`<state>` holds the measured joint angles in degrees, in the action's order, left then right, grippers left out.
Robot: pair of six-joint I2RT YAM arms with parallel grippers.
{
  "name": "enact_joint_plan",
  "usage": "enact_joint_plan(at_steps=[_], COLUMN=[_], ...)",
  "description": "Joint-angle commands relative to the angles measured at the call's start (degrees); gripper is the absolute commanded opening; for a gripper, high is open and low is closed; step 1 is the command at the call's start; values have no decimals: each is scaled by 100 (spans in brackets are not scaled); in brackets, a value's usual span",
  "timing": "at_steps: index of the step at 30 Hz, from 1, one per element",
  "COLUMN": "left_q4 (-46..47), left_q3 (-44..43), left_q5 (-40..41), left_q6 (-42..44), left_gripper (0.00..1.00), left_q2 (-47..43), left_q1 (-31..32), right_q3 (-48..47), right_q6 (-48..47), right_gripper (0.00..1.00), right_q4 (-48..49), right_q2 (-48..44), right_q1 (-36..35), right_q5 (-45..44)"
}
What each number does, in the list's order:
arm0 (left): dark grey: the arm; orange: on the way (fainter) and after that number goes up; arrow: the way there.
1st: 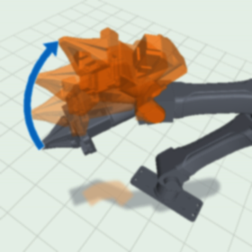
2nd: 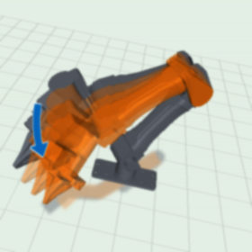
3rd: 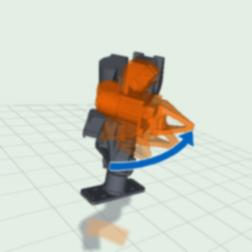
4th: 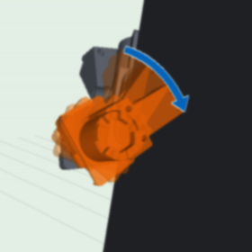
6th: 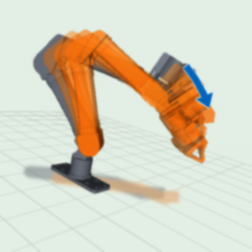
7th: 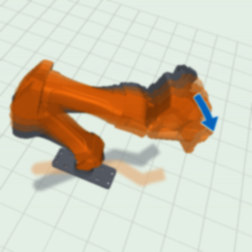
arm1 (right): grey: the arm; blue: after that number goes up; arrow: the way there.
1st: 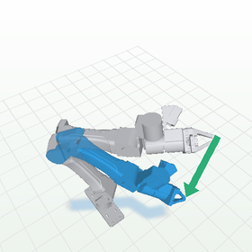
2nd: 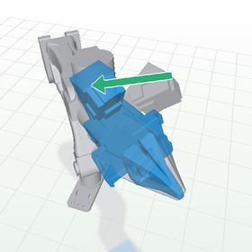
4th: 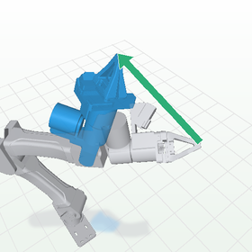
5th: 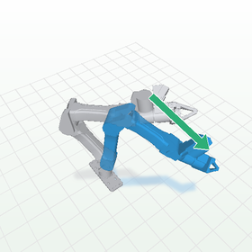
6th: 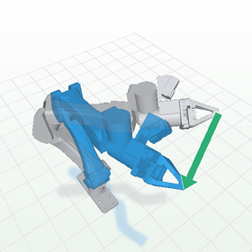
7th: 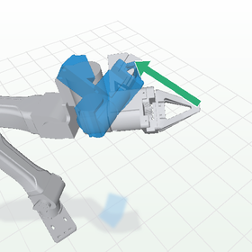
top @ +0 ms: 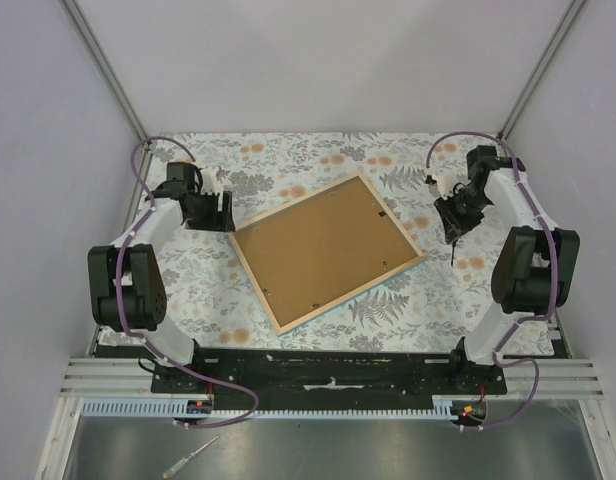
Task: Take the photo out of the frame
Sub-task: Place the screwdriver at the center of the board.
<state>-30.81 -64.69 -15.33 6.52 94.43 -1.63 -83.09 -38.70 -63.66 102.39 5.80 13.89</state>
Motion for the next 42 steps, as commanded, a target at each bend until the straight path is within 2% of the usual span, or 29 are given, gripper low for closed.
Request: enact_joint_plan(at_steps=[1,4,9,14,20,29,38,42], left_q4=[-29,-381,-601,-760,-857,-927,-708,-804], left_q3=[-474,-659,-668,-554,-519,-554,315,396], left_q5=[-330,-146,-75,12,39,170,320,487], left_q6=[349,630,701,798,763,719,789,842], left_gripper=[83,88,94,95,95,95,98,98], left_q2=[-460,-706,-1453,-1902,-2025,-2130,-2912,-3115], left_q1=[-22,-13,-22,-13,-22,-13,-22,-22], right_q3=[-111,-129,310,574,732,628,-198,-322], right_q6=[310,319,82,-129,-349,-551,-429,-331], right_gripper=[0,0,0,0,0,0,0,0], right_q4=[-41,-182,-278,-384,-481,-305,-296,-314], right_q2=[-562,-746,-1185,-1625,-1836,-1609,-897,-817], right_q1=[0,8,9,52,201,448,501,509], right_q5=[34,254,123,245,281,430,720,826])
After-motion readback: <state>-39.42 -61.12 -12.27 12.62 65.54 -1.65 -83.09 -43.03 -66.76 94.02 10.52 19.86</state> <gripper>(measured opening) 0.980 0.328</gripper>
